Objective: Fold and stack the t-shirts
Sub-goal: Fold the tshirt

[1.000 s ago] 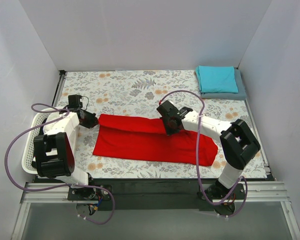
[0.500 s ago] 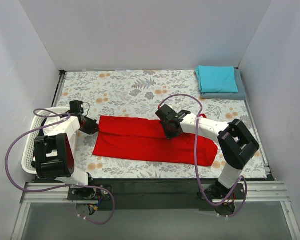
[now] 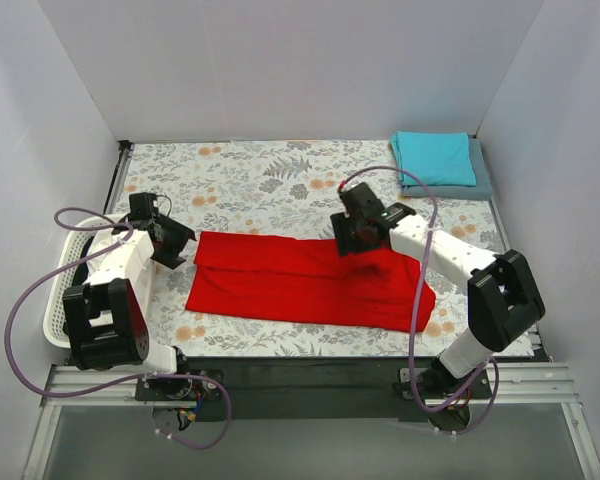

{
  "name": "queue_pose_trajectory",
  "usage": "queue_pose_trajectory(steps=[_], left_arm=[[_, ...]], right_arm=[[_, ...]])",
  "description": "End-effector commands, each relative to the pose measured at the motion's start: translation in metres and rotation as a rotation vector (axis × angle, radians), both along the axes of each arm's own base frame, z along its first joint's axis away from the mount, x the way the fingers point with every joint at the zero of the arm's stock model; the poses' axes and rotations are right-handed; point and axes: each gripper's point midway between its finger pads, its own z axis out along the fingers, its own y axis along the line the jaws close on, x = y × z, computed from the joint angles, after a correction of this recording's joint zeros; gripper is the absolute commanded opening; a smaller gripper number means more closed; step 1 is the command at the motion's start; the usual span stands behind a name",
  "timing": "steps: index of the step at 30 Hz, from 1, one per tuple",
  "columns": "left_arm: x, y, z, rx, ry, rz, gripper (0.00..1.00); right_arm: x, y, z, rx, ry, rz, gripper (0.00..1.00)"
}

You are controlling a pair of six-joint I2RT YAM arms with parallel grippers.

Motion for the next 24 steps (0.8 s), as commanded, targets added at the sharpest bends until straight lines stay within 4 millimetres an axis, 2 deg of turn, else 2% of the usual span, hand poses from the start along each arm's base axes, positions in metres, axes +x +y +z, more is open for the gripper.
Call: queue_pose_trajectory(steps=[1, 3, 5, 7, 8, 9, 12, 13, 15, 19, 24], left_arm=[[0.013, 0.008, 0.038, 0.057, -0.095, -0.025, 0.57], [0.018, 0.004, 0.042, 0.050, -0.111, -0.055, 0.57], [0.026, -0.004, 0.047, 0.035, -0.137, -0.091, 0.57], [0.030, -0.016, 0.042, 0.026, -0.123, -0.127, 0.57], [0.034, -0.023, 0.042, 0.021, -0.126, -0.148, 0.57], [0.034, -0.035, 0.036, 0.015, -0.106, -0.178, 0.57], [0.041, -0.049, 0.033, 0.004, -0.101, -0.213, 0.57], [0.041, -0.063, 0.028, -0.001, -0.089, -0.250, 0.57], [0.045, -0.074, 0.029, -0.007, -0.092, -0.280, 0.56], [0.047, -0.083, 0.025, -0.020, -0.085, -0.302, 0.56], [0.047, -0.091, 0.017, -0.037, -0.071, -0.320, 0.55]], right_arm=[[0.043, -0.023, 0.043, 0.088, -0.104, -0.071, 0.65], [0.056, -0.031, 0.045, 0.085, -0.119, -0.084, 0.66], [0.070, -0.039, 0.038, 0.084, -0.099, -0.104, 0.65], [0.079, -0.040, 0.033, 0.085, -0.088, -0.106, 0.65], [0.083, -0.041, 0.022, 0.077, -0.063, -0.106, 0.65], [0.089, -0.039, 0.024, 0.077, -0.071, -0.105, 0.65], [0.097, -0.038, 0.010, 0.052, -0.051, -0.106, 0.65], [0.096, -0.038, 0.005, 0.044, -0.040, -0.101, 0.65], [0.097, -0.040, -0.004, 0.028, -0.036, -0.095, 0.65], [0.093, -0.049, -0.018, -0.016, -0.027, -0.097, 0.65], [0.087, -0.059, -0.022, -0.052, -0.036, -0.115, 0.64]])
